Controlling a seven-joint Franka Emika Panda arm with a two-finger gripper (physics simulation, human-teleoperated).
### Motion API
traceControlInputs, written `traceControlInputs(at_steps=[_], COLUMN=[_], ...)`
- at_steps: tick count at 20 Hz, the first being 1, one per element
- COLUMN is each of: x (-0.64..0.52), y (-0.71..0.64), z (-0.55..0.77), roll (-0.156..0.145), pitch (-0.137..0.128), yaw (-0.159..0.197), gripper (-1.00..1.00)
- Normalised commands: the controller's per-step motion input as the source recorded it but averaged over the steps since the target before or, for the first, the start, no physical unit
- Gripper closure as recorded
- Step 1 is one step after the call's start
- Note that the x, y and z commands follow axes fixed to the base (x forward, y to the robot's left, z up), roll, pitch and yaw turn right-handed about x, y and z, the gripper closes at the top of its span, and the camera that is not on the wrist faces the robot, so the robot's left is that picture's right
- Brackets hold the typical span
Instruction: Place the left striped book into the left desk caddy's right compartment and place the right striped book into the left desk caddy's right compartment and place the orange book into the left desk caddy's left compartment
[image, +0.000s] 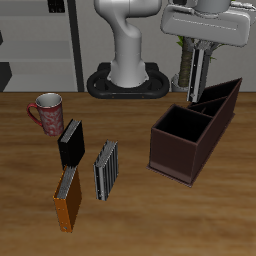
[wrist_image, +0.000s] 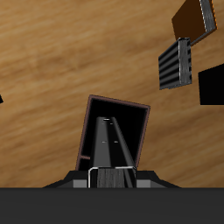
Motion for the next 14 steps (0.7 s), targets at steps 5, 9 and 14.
traceControlInputs(at_steps=[5, 9, 14], x=[0.1, 0.07, 0.13], y=[0.17, 0.02, 0.05], z=[-0.15, -0.04, -0.05], roll=[0.012, -0.001, -0.008], pitch=[0.023, 0.007, 0.014], yaw=[-0.048, -0.015, -0.019], gripper=[1.0, 1.0, 1.0])
